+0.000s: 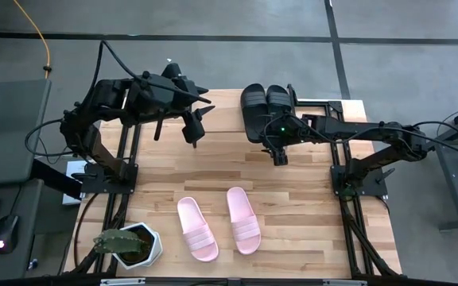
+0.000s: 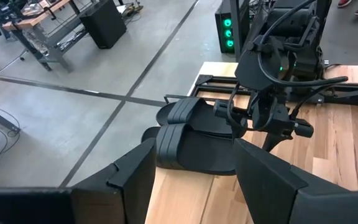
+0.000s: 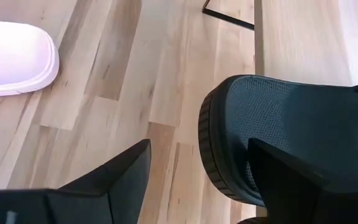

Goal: Pick and place slides into the shelf
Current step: Put the black slide on the shelf, then put the right pink slide on the shelf

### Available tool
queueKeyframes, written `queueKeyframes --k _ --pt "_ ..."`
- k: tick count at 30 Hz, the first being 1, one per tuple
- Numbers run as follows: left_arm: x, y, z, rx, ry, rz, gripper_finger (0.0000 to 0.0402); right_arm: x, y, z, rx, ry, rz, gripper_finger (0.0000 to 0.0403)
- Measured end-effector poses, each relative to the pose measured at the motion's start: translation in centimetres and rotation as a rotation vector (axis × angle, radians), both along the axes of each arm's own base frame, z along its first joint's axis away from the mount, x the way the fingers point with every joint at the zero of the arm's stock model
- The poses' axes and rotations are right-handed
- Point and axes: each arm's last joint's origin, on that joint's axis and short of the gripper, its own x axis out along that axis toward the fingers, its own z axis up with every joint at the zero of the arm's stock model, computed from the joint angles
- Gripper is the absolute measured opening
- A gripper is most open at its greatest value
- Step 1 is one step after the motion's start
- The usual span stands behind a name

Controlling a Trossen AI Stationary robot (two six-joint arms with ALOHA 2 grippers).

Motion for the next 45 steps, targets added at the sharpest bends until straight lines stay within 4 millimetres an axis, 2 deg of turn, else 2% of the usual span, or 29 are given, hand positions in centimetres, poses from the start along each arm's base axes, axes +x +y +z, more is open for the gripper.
queueKeyframes --k 15,22,30,45 --pt "0.0 0.0 0.0 -0.001 0.002 0.000 0.0200 0.1 -0.2 0.2 -0.083 0.005 -0.035 0.0258" --pt "0.0 0.0 -0.1 -0.006 0.006 0.003 0.0200 0.1 0.4 1.6 -0.055 0.010 -0.033 0.0258" --pt "-0.2 0.0 -0.3 -0.008 0.032 0.003 0.0200 0.7 2.7 3.6 -0.037 -0.029 0.024 0.0258" --pt "-0.4 0.0 -0.6 -0.013 0.077 0.004 0.0200 0.8 8.4 3.6 0.059 -0.036 0.120 0.0258"
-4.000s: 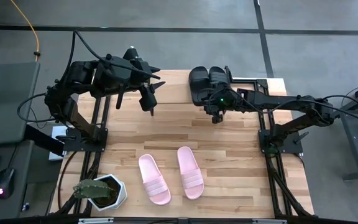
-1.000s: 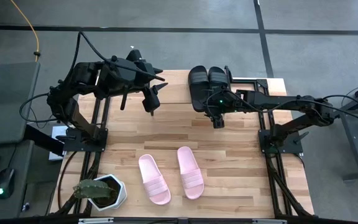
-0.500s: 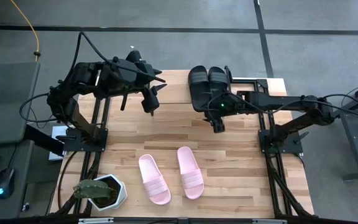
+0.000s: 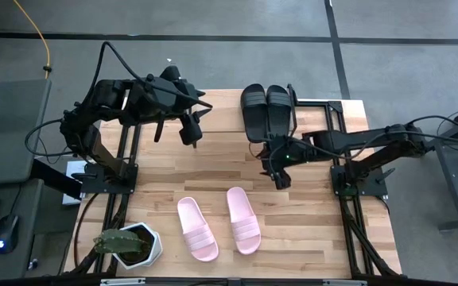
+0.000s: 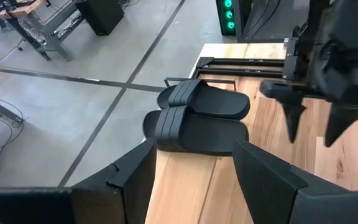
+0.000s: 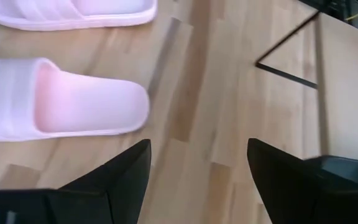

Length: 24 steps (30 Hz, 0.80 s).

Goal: Pick and place slides into the shelf
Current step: Put the right pink slide on the shelf

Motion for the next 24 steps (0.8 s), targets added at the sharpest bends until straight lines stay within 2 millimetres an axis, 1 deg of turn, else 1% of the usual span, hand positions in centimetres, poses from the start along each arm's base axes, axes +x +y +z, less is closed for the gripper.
queueKeyframes --k 7,12,15,20,24 --pt "0.0 0.0 -0.1 -0.007 0.002 0.003 0.0200 -0.2 1.9 0.0 0.046 -0.002 0.021 0.0257" --pt "-0.2 -0.1 -0.4 -0.069 0.016 -0.010 0.0200 -0.4 2.8 -0.1 0.090 0.004 0.014 0.0257" --pt "0.1 -0.1 -0.7 -0.084 0.033 -0.014 0.0200 -0.4 3.3 -0.2 0.126 0.010 0.009 0.0257" --pt "0.8 -0.2 -1.5 -0.120 0.081 -0.034 0.0200 -0.2 4.0 -0.6 0.233 0.050 0.056 0.0257" --pt "1.6 -0.2 -2.2 -0.136 0.118 -0.047 0.0200 0.4 4.3 -1.4 0.246 0.082 0.062 0.0257"
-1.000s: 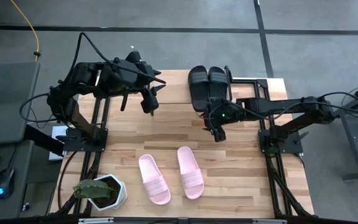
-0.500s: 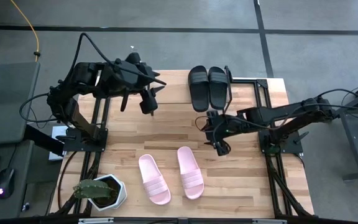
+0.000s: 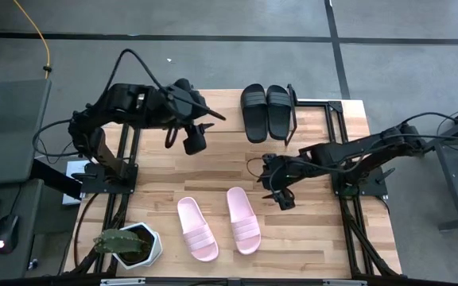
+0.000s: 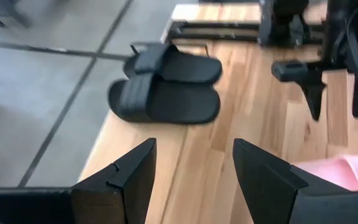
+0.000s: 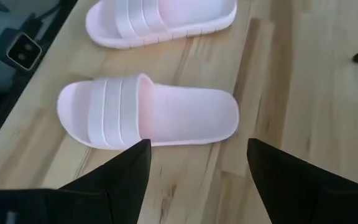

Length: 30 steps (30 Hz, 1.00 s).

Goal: Pick and place slides into the shelf
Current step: Put the right pink slide on the shelf

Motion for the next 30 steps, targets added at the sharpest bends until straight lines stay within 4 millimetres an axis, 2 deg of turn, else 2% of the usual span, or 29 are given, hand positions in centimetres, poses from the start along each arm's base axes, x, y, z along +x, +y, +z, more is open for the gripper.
queueKeyframes --k 9,22,30 --pt "1.1 0.1 -1.1 -0.008 0.060 -0.006 0.0200 2.1 0.8 -3.5 0.070 0.144 0.064 0.0257" --pt "1.2 0.1 -1.4 -0.010 0.092 -0.007 0.0200 3.8 1.6 -4.8 0.189 0.114 0.170 0.0257" --pt "1.2 0.1 -1.4 0.004 0.106 -0.023 0.0200 4.9 2.0 -6.6 0.220 0.150 0.189 0.0257"
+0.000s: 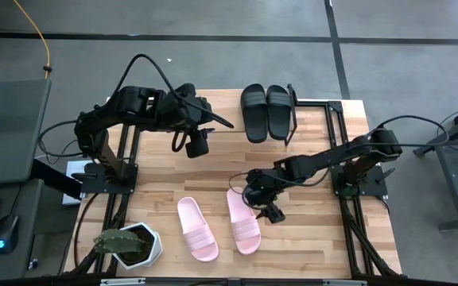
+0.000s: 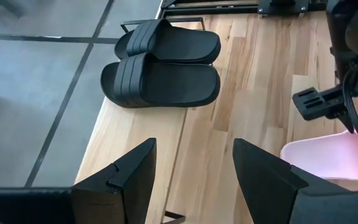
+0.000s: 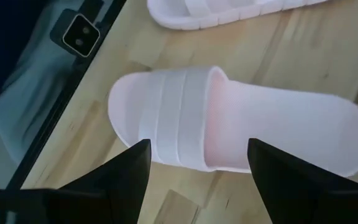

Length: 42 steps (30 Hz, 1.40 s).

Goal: Pick and place slides into the shelf
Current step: Put the right pink slide on the shelf

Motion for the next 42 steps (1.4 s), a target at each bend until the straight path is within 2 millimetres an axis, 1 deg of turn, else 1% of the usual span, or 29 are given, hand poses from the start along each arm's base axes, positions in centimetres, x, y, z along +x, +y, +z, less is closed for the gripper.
queueKeyframes --k 4,9,16,25,33,42 --pt "0.0 0.0 0.0 0.007 0.006 -0.009 0.0200 0.4 0.1 -1.2 -0.003 0.037 0.003 0.0257" --pt "0.0 0.0 0.0 0.014 0.013 -0.018 0.0200 1.0 0.3 -2.2 0.029 0.046 0.023 0.0257" --pt "0.0 0.0 0.0 0.019 0.018 -0.024 0.0200 1.5 0.7 -2.7 0.069 0.046 0.052 0.0257" --pt "0.0 0.1 0.1 0.044 0.019 -0.023 0.0200 1.7 0.9 -2.7 0.076 0.025 0.058 0.0257" --pt "0.0 0.1 0.1 0.044 0.017 -0.023 0.0200 2.4 1.1 -4.8 0.081 0.070 0.072 0.0257" --pt "0.0 0.1 0.1 0.044 0.017 -0.023 0.0200 2.9 1.4 -6.0 0.136 0.078 0.102 0.0257"
